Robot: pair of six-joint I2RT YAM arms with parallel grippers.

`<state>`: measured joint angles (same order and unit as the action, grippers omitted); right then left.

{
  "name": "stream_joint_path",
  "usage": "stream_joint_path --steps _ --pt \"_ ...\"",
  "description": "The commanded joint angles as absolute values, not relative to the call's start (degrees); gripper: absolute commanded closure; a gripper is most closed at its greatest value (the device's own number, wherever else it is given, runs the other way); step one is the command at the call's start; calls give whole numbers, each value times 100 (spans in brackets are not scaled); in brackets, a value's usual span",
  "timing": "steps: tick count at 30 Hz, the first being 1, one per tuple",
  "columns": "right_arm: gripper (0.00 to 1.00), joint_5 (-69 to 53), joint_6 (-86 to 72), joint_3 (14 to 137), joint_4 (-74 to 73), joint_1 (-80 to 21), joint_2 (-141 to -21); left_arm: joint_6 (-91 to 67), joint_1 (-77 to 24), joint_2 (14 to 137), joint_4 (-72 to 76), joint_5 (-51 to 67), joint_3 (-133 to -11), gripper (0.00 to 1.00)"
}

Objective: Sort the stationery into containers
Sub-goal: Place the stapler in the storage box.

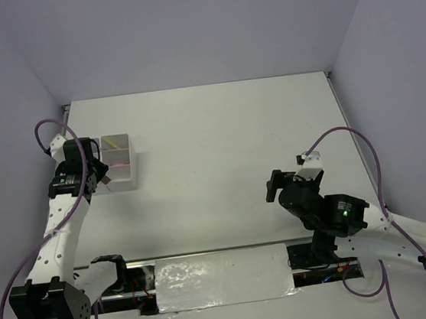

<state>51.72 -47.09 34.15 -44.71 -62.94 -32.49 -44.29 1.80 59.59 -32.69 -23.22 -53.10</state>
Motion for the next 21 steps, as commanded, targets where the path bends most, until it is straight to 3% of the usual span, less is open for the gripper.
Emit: stream_joint_path --steps 1,21 --pt "0 5362 -4790 3393 -4377 -6258 -3243 -4727 211 5968 -3102 -2285 -5361 100" --pt "0 5353 -4729 3366 -4315 -6249 -3190 -6574 237 5959 -2268 -2874 -4790 100"
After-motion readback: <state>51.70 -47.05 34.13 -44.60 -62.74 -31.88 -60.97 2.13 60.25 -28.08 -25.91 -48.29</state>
